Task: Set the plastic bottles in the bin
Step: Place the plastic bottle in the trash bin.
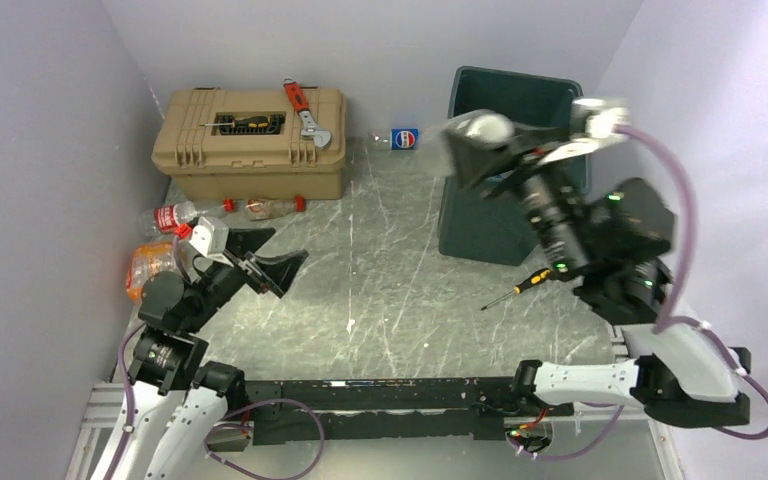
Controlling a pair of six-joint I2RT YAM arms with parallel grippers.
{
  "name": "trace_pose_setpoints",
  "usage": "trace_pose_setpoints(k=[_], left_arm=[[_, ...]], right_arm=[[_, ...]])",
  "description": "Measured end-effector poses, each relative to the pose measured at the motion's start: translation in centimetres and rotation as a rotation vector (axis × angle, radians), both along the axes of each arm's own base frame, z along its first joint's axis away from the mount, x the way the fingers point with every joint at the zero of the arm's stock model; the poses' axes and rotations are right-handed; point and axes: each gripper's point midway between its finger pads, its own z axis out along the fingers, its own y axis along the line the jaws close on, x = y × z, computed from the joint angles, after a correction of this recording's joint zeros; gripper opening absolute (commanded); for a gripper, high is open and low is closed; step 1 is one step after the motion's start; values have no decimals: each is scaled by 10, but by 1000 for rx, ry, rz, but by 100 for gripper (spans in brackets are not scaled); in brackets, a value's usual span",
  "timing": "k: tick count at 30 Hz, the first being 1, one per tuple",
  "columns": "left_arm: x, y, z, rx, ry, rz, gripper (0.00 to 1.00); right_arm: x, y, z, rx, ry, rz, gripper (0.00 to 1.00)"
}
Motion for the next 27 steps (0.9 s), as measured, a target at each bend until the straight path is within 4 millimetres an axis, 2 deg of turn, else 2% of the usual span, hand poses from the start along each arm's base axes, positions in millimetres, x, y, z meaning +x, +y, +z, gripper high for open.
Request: trace_pose_setpoints(k=[4,6,9,11,15,17,20,23,24,26,27], left_arm=[[13,17,-15,14,78,124,99],[18,24,-20,19,101,174,99],[22,33,-28,29,129,231,99],[24,36,-30,35,137,252,100],[27,42,-34,43,149,287,99],[28,46,-37,46,161,315,99],[31,53,-41,49,177,358,99],[33,59,-43,51,188,396,99],[33,62,-45,53,194,412,99],[34,67,-48,57,206,439,99],[35,69,-50,59,213,455,99]], right_arm=[[20,-91,31,36,-77,-387,0],[37,-125,32,21,-70,-560,0],[72,-160,21,-42,-27,-764,0],[99,-179,8,-76,11,-859,0],[152,-194,-38,-148,125,-914,0],[176,-208,-61,-146,186,-929,0],[197,-224,-96,-139,268,-942,0],[209,-219,-123,-128,325,-900,0],[212,-217,-129,-123,338,-887,12],[217,-213,-138,-115,360,-861,48],[219,-211,-143,-109,373,-847,62]])
